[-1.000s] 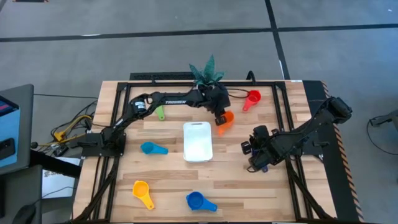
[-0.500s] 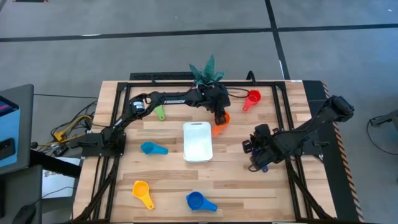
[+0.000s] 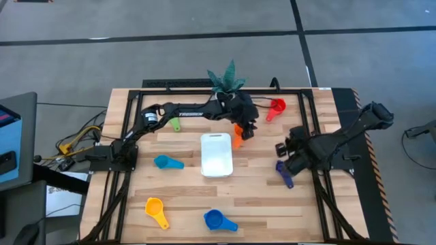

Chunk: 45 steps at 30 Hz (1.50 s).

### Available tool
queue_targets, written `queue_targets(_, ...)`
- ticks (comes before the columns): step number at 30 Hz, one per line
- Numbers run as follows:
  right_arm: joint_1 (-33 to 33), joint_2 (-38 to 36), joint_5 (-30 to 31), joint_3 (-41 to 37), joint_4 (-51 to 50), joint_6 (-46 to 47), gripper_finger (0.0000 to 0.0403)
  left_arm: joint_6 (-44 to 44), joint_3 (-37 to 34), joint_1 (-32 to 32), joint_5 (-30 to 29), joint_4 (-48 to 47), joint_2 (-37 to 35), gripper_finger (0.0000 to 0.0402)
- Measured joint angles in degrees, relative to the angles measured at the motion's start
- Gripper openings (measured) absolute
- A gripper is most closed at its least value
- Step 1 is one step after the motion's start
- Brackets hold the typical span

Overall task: Nest measuring cups in basket
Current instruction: Stack the red measuring cup on top of the the orange measuring cup

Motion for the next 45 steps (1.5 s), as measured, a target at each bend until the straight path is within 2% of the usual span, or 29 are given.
queue_targets(3, -5.29, -2.66, -0.40, -0.02, -1.77, -1.73, 0.0108, 0.04, 0.00, -0.26, -0.57, -0.27, -1.48, 0.0149)
queue_targets(8, -13.95, -6.15, -1.92, -0.02, 2.60, -12.97, 0.0108, -0.52, 0.09, -0.52, -0.26, -1.85, -5.47, 0.0152)
queue_targets(15, -20.31, -8.22, -4.23, -0.02, 10.35, -24.80, 0.0108, -0.55, -0.99, -0.37, 7.71, -3.19, -9.54, 0.0163)
queue_targets(19, -20.53, -8.24, -6.45, 0.02, 12.86, -27.44, 0.0108, -0.59, -10.11, -0.31, 9.28, 1.67, -13.79, 0.0163)
queue_targets(24, -20.95, -8.13, -6.12, 0.02, 13.16, -27.96, 0.0108, -2.23, -27.94, 0.00, 6.75, 18.93, -22.93, 0.0163)
queue_targets(26, -22.81, -8.13, -5.05, 0.02, 13.68, -28.98, 0.0108, -3.72, -32.97, 0.39, 6.04, 24.28, -25.78, 0.0162)
queue_targets(28, -25.98, -8.13, -4.62, 0.02, 15.33, -31.04, 0.0108, -4.57, -35.94, 0.80, 6.11, 25.52, -28.03, 0.0162)
queue_targets(34, -36.72, -7.69, -5.00, 0.02, 20.34, -38.79, 0.0108, -5.32, -37.97, 0.32, 6.20, 24.90, -30.74, 0.0162)
queue_targets(39, -45.95, -6.47, -9.81, -0.07, 21.45, -45.90, 0.0108, -4.69, -38.07, -0.95, 4.15, 23.73, -30.77, 0.0162)
queue_targets(43, -46.79, -7.57, -12.25, -0.04, 20.99, -47.86, 0.0108, -1.36, -37.69, -0.59, 0.46, 29.90, -29.86, 0.0162)
queue_targets(45, -45.81, -9.13, -12.19, -0.04, 21.20, -47.20, 0.0108, -1.48, -36.18, 0.48, 1.68, 30.49, -28.34, 0.0162)
